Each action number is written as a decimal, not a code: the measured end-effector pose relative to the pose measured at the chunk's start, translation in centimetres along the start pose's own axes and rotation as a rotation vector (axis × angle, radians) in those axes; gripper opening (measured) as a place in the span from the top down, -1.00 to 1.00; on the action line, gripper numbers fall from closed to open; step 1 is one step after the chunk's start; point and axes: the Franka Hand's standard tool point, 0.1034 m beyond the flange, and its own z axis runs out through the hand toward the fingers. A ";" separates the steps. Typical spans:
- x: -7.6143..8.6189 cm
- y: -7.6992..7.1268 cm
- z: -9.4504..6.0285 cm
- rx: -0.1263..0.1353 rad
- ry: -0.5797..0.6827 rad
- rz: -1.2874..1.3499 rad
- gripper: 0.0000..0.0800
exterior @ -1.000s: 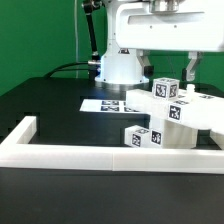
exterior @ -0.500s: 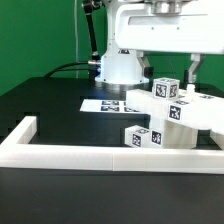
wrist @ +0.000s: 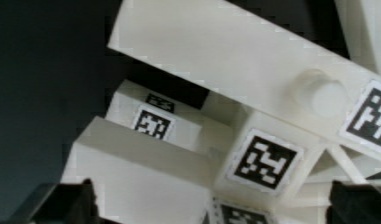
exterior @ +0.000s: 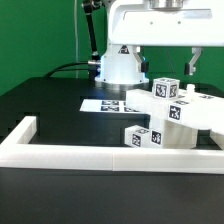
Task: Assemble chair
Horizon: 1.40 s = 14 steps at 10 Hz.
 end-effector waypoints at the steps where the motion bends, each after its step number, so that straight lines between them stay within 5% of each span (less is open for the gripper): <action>1: 0.0 0.0 0.0 -0.001 -0.001 0.000 -0.62; 3: -0.1 0.2 0.3 0.003 0.025 -0.046 -0.62; 7: -5.7 0.8 0.9 0.015 0.002 -0.095 -0.62; 14: -9.4 1.4 1.8 0.005 -0.038 -0.120 -0.62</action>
Offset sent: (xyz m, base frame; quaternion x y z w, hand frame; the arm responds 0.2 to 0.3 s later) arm -0.0510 0.0173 -0.0050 -0.0122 0.0236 -0.0730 0.9970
